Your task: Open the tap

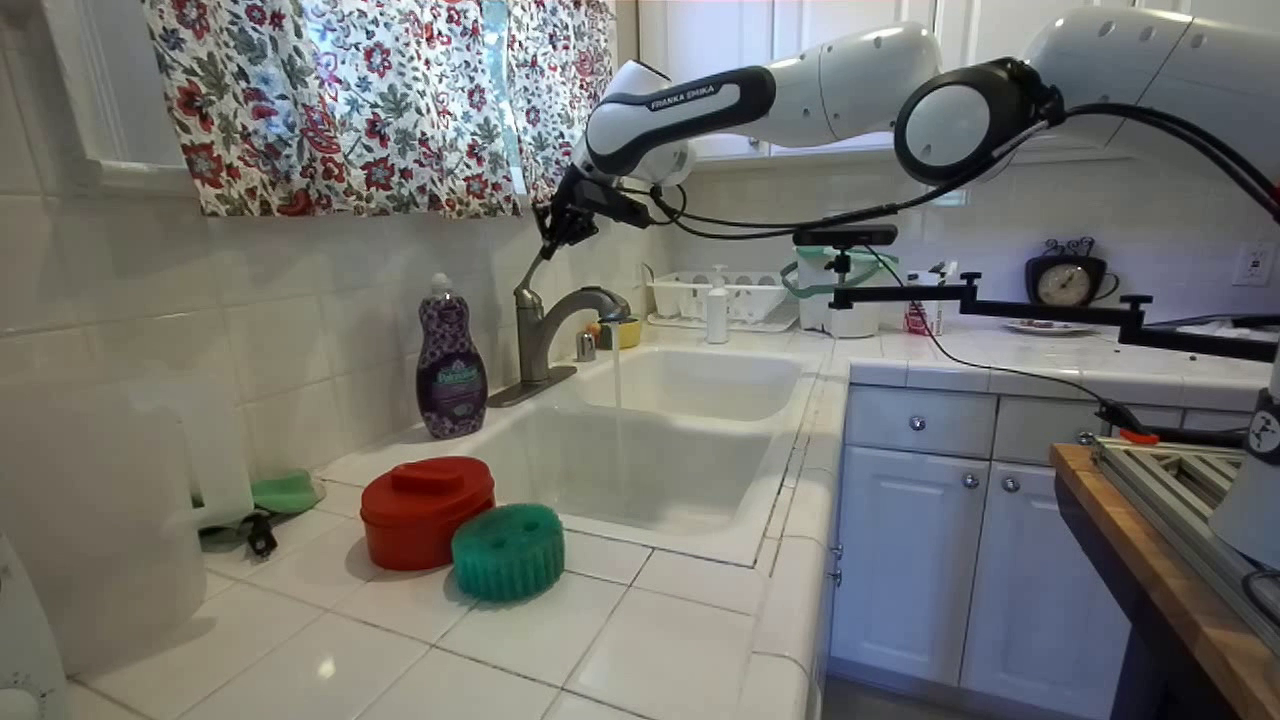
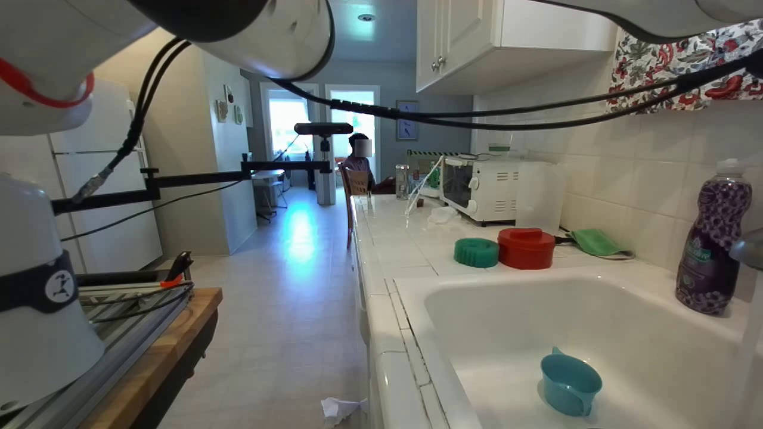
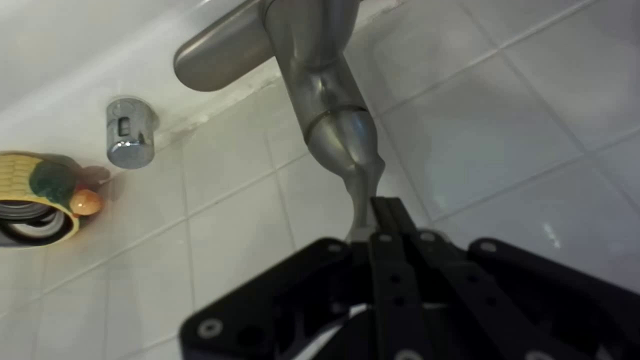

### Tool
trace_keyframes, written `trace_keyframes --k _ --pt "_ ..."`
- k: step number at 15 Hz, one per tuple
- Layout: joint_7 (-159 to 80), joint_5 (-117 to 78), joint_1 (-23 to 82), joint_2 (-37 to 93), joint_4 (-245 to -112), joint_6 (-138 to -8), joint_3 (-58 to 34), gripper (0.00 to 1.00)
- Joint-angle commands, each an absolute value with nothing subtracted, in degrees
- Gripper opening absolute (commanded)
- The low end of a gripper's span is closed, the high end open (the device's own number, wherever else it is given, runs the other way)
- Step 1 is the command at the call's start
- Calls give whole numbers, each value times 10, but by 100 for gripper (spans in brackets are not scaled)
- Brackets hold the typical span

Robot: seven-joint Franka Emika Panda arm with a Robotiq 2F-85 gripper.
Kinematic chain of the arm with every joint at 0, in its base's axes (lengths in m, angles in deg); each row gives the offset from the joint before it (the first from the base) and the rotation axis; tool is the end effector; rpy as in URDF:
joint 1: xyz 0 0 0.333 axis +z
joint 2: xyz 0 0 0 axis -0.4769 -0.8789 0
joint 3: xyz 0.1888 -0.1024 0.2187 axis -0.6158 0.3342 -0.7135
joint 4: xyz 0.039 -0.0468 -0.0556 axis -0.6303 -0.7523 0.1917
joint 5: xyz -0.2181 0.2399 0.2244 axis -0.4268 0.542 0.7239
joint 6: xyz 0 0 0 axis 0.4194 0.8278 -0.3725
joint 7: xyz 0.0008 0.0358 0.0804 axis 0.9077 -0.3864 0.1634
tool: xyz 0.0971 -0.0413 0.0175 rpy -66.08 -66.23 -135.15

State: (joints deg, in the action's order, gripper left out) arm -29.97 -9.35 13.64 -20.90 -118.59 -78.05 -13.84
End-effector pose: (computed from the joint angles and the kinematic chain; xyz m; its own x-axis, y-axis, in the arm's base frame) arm 0.8123 -0.2258 0.3909 0.6107 -0.4989 0.6150 -0.4492 -0.8578 -0.2498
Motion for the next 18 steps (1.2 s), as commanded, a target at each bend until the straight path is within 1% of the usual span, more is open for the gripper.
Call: trace_keyframes --k 1,3,4,5,6,7,8,14,18 --pt "-326 -110 141 -229 -1153 -790 -130 0" --pt "-312 -113 145 -219 -1162 -761 -127 0" --pt "-306 -114 147 -212 -1168 -743 -124 6" --pt "-307 -112 148 -204 -1173 -716 -126 1" --pt "-313 -110 148 -195 -1175 -694 -129 4" --pt "-312 -110 149 -185 -1177 -665 -129 1" --pt "-309 -114 151 -173 -1178 -638 -124 0" --pt "-310 -124 153 -98 -1180 -405 -107 0" --pt "-299 -124 164 -76 -1179 -296 -104 0"
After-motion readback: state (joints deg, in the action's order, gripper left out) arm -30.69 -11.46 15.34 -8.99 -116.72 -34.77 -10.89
